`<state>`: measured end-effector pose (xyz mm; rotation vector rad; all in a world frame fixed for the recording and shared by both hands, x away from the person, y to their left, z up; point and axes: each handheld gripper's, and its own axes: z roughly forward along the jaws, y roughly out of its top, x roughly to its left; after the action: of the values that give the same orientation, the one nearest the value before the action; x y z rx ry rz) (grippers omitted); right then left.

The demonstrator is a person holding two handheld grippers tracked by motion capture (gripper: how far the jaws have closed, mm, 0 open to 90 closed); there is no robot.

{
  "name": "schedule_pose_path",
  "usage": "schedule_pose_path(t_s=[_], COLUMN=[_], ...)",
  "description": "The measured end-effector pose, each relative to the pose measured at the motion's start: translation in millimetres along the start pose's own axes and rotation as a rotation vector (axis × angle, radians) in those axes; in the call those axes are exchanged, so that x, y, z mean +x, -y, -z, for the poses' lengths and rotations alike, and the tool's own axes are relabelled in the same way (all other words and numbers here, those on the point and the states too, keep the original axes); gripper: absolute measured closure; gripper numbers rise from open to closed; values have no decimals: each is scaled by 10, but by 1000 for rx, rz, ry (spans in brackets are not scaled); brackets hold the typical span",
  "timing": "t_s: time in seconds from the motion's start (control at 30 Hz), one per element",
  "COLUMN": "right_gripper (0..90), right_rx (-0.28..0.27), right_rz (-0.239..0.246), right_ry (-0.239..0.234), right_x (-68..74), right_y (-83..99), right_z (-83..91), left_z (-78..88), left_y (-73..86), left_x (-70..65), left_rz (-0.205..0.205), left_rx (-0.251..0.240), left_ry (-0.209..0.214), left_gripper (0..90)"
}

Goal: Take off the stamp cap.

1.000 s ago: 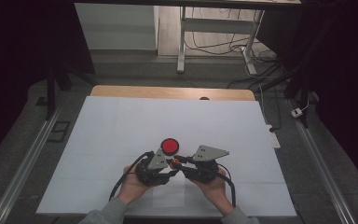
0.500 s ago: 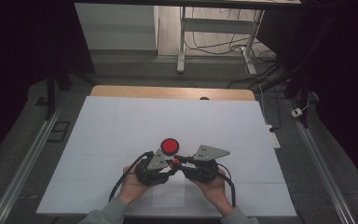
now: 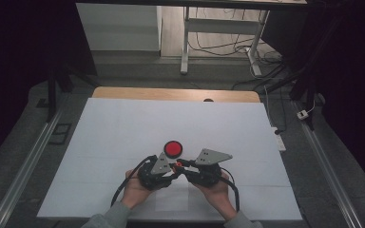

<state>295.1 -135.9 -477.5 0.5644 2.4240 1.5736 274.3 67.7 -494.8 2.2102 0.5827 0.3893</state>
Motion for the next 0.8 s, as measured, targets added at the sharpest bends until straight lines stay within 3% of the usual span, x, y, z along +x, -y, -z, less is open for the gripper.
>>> schedule_pose_path(t_s=[0.8], right_gripper=[731], right_rx=[-2], right_rz=[4], right_ry=[9], right_x=[23], right_y=[5], right_z=[-2], left_z=[-7], left_y=[23], left_x=[5], left_rz=[4], left_rx=[-11], left_ry=[11], left_gripper=[658])
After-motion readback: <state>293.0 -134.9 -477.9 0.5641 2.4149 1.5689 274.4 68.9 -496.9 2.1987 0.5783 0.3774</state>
